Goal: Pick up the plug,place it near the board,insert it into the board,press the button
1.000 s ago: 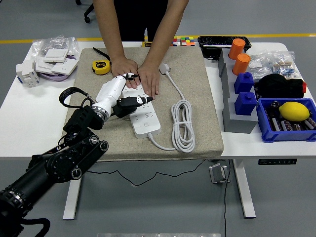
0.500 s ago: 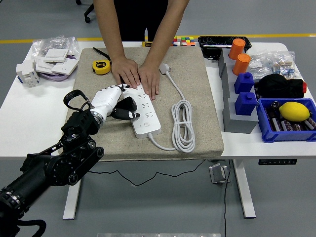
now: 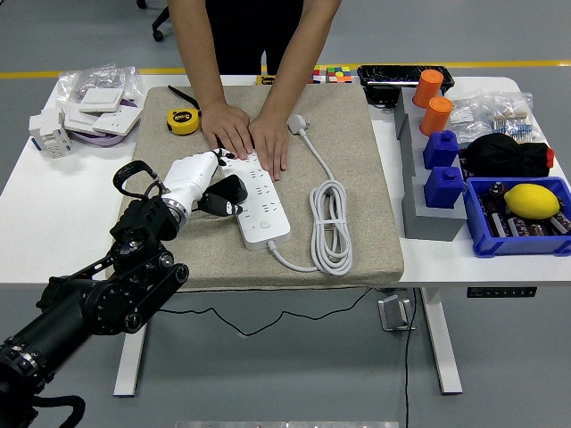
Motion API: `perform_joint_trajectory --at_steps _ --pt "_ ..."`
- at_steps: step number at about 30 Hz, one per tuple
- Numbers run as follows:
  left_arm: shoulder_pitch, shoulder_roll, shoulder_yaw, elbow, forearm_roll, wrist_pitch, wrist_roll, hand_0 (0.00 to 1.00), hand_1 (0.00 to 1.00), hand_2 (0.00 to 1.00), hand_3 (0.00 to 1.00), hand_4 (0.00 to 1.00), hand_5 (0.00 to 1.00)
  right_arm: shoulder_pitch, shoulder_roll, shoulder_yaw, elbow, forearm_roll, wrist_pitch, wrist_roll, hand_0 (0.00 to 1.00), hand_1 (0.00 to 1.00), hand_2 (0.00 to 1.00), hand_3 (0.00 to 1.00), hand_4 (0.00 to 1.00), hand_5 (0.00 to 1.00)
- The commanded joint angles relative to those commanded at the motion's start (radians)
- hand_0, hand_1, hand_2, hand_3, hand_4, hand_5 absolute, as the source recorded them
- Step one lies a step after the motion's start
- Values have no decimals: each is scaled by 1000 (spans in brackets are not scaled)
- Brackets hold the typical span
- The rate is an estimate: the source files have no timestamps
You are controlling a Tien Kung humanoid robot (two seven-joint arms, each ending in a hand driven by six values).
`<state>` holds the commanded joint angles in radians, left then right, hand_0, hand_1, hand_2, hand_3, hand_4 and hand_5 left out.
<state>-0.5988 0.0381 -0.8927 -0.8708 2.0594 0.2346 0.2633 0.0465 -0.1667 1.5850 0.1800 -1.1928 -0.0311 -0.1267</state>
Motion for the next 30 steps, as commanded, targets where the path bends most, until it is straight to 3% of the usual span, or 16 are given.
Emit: perform_joint_trajectory --at_steps 10,11,22,23,28,29,30 --pt "0 -4 -7 6 1 6 3 634 758 687 728 998 67 -1 0 4 0 -2 -4 1 998 926 866 897 998 998" --pt "1 -4 -7 6 1 7 3 621 737 610 626 930 43 -1 0 4 0 -2 -4 1 998 926 866 898 998 998" --pt "4 -8 -7 13 -2 13 5 614 705 593 588 923 49 0 -1 8 0 -1 -8 3 998 926 864 898 998 998" --pt "4 -8 -7 14 -3 13 5 597 681 593 584 877 42 0 -1 9 0 -1 -9 3 998 925 865 898 998 998" --pt "5 -8 -2 15 -15 14 6 597 681 593 584 877 42 3 -4 7 0 -1 -9 3 998 925 865 898 998 998" --pt "4 -8 -2 16 -16 15 5 549 665 589 582 793 54 3 -4 8 0 -3 -10 3 998 925 865 898 998 998" --pt "4 -9 -1 16 -18 16 4 549 665 589 582 793 54 3 -5 9 0 -4 -11 3 998 925 865 898 998 998"
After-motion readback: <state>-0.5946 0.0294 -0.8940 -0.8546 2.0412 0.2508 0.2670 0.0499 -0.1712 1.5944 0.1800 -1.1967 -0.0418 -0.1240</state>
